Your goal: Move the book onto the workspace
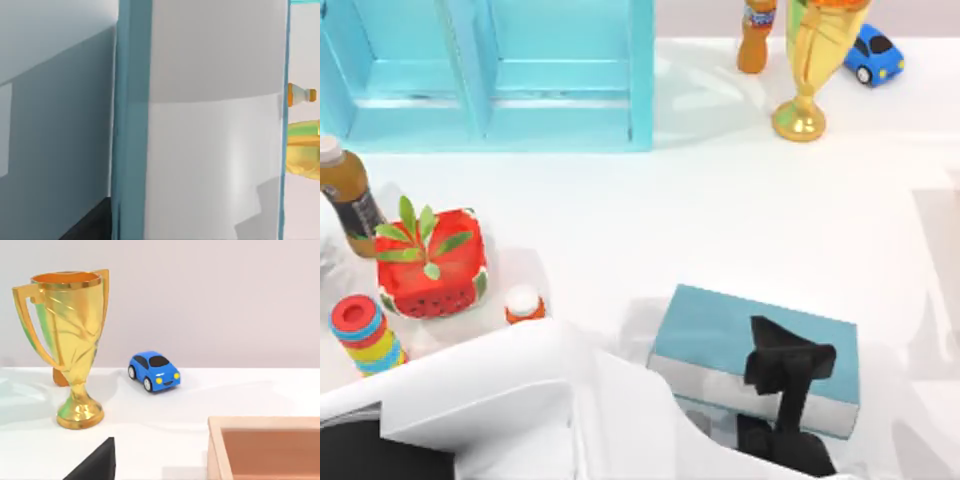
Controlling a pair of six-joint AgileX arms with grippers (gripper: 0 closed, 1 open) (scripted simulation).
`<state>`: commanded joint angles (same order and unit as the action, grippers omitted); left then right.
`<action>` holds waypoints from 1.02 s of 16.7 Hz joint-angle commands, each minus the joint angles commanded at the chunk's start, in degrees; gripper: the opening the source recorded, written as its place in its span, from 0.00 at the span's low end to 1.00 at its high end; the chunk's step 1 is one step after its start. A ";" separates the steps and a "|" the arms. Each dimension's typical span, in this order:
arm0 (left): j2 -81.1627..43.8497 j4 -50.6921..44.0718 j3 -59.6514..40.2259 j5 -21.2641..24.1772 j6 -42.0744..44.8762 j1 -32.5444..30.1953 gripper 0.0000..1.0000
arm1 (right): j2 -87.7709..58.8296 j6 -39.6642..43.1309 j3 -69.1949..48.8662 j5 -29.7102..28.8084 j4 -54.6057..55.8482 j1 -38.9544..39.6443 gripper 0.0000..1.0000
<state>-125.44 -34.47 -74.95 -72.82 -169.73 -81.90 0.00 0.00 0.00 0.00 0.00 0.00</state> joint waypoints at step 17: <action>-10.38 -62.56 -18.69 6.27 -58.97 -18.97 1.00 | 0.00 0.00 0.00 0.00 0.00 0.00 1.00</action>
<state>-135.82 -97.03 -93.64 -66.55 -228.70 -100.87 0.00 0.00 0.00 0.00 0.00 0.00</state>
